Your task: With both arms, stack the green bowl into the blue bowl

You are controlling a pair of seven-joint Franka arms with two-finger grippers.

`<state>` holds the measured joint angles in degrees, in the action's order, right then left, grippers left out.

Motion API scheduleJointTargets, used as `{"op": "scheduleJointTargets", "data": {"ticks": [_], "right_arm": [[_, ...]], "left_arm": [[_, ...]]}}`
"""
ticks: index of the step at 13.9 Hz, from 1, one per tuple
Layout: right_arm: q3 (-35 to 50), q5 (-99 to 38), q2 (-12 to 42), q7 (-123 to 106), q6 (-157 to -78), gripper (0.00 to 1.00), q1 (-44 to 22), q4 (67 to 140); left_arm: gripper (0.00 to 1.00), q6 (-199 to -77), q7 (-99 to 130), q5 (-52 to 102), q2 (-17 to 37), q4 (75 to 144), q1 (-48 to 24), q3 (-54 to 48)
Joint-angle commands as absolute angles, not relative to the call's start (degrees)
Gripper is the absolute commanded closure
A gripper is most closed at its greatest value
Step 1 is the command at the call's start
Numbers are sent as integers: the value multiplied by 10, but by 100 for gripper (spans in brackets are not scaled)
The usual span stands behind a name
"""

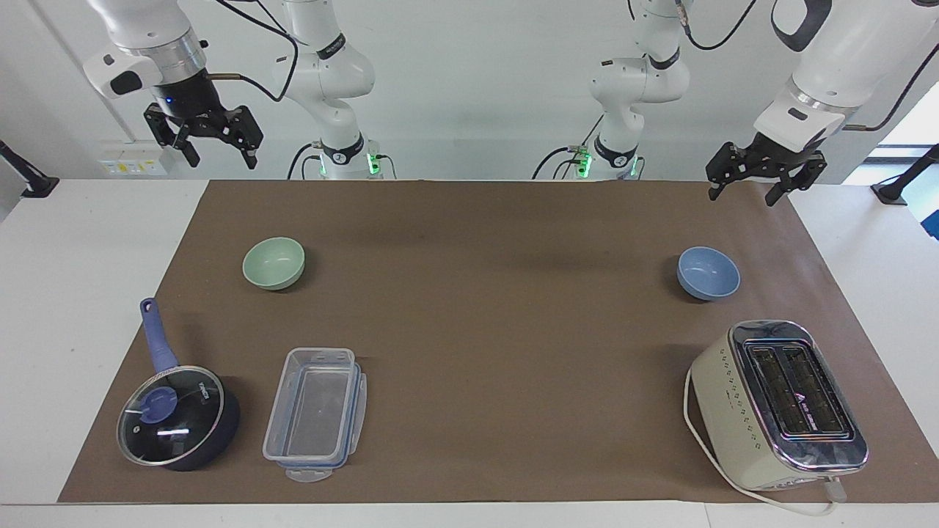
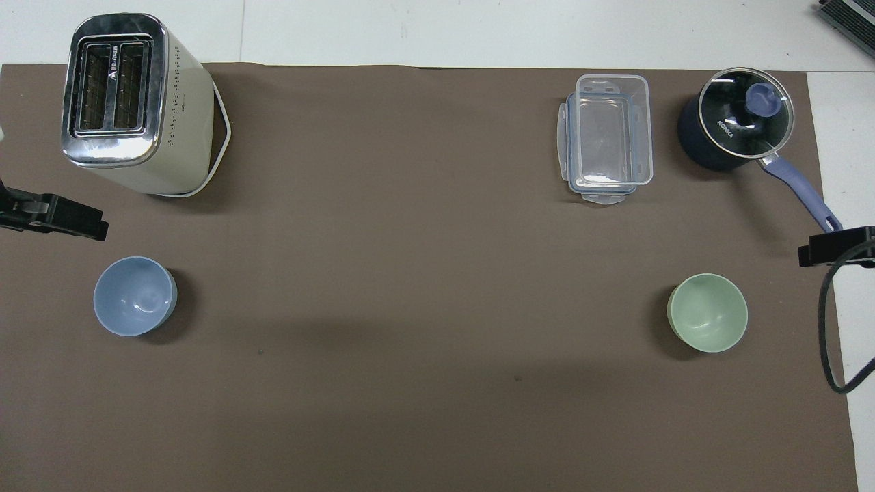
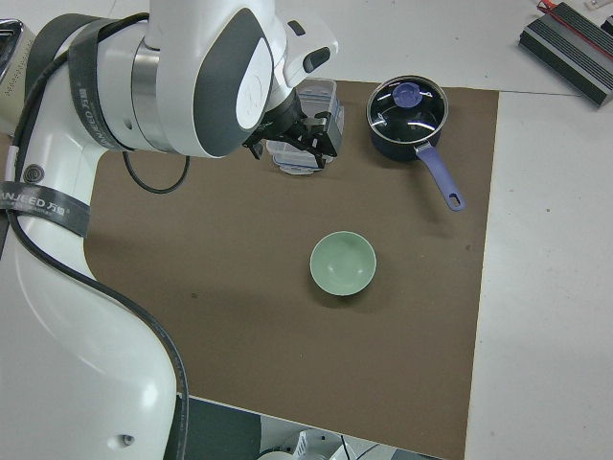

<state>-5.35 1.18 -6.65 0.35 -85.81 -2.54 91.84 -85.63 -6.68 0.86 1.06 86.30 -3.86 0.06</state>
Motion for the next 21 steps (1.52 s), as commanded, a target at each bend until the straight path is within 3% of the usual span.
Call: {"op": "scheduleJointTargets", "data": {"ticks": [1,8,21], "right_arm": [[-54,5,-83,9,-859,0,-20,938],[-54,5,-83,9,-859,0,-20,939],[-54,5,-84,9,-859,0,-20,941]], "left_arm": [[0,-866,-68,15,-1,879,-32,2],[0,-883,-100,25,-4,904,-6,6],[0,-1006,-238,87,-17,1026,92,6]]}}
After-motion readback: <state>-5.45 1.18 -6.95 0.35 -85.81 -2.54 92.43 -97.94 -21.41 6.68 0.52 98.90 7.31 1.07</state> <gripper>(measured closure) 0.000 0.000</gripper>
